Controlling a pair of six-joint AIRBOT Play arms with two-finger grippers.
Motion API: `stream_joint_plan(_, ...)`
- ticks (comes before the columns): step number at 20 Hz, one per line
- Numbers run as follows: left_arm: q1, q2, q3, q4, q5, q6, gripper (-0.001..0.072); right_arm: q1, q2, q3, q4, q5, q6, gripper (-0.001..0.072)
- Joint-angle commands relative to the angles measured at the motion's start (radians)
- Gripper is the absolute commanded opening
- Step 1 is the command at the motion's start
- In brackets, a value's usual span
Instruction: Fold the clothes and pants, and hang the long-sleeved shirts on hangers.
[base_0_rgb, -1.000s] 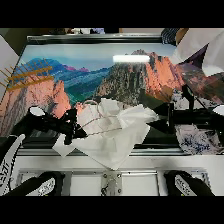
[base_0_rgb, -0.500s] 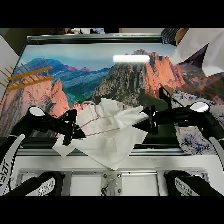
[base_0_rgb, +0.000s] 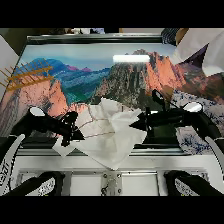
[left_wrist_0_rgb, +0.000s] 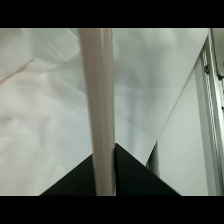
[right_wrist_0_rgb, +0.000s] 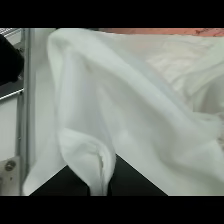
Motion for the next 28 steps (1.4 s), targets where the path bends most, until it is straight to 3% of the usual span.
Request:
stream_joint_plan(1, 0.000, 0.001, 0.000, -0.068, 0.003, 0.002, 0.0018, 0.001, -0.001, 0.001, 0.002, -0.025, -0.057, 0.0023)
stream_joint_plan(4, 0.000, 0.001, 0.000, -0.068, 0.003, 0.002, 0.0018, 0.001, -0.001, 0.001, 0.002, -0.037, -0.162, 0.0023)
stream_joint_plan(9, 0.000, 0.001, 0.000, -0.068, 0.003, 0.002, 0.0018, 0.001, -0.001, 0.001, 0.002, -0.070, -0.209, 0.0022)
stream_joint_plan(18, 0.000, 0.001, 0.000, -0.060, 0.002, 0.001, 0.0018, 0.001, 0.001, 0.001, 0.106, -0.066, -0.212, 0.0019)
stream_joint_plan(21, 0.000, 0.001, 0.000, -0.059, 0.004, -0.077, 0.0024, 0.001, 0.001, 0.001, 0.106, -0.066, -0.212, 0.0020)
stream_joint_plan(23, 0.000, 0.001, 0.000, -0.060, 0.022, -0.151, 0.0417, 0.001, 0.001, 0.001, 0.106, -0.066, -0.212, 0.0019)
stream_joint_plan(24, 0.000, 0.001, 0.000, -0.059, 0.039, -0.206, 0.0420, 0.001, 0.001, 0.001, 0.106, -0.066, -0.212, 0.0019)
stream_joint_plan(28, 0.000, 0.001, 0.000, -0.058, 0.050, -0.216, 0.0419, 0.001, 0.001, 0.001, 0.106, -0.066, -0.212, 0.0019)
